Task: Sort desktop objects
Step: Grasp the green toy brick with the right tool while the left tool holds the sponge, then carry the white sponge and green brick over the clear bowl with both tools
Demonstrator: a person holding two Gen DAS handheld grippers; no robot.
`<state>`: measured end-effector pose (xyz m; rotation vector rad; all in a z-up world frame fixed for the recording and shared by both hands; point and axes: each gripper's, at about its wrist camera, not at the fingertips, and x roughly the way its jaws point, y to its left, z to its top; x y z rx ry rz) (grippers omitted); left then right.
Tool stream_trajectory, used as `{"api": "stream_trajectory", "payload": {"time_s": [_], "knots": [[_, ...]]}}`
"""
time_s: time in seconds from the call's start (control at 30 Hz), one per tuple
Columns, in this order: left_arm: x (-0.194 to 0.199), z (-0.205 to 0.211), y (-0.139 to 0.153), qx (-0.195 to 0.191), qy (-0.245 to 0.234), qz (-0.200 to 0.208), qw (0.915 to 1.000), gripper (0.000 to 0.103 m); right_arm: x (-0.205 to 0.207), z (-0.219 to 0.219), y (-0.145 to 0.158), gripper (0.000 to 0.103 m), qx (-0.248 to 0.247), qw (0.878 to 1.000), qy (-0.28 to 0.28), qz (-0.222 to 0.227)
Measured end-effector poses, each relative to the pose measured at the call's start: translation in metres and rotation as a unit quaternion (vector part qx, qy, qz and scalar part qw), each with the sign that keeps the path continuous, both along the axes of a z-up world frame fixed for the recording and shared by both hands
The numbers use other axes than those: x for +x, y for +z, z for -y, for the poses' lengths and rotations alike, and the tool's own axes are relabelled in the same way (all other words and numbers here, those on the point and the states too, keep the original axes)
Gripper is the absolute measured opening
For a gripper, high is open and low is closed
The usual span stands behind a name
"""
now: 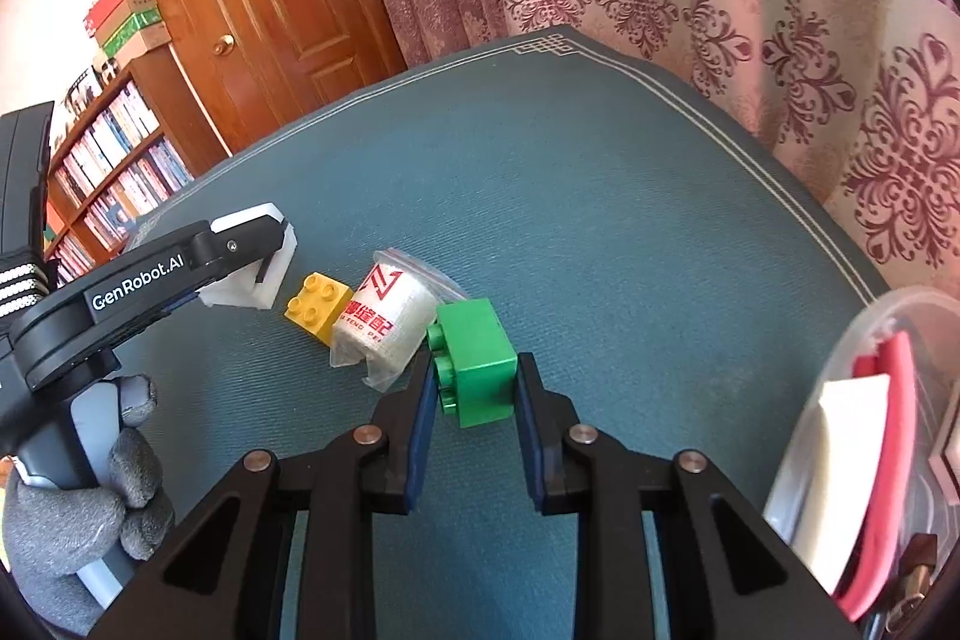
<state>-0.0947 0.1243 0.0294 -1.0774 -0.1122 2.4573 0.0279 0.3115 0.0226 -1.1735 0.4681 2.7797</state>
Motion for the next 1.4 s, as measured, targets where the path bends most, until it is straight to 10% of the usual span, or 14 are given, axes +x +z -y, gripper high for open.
{"api": "stream_trajectory", "payload": {"time_s": [1.4], "knots": [[0.118, -0.107, 0.036, -0.005, -0.212, -0.046, 0.9762, 0.064, 0.143, -0.099, 0.025, 0.028, -0.01, 0.988, -0.151, -0.024]]}}
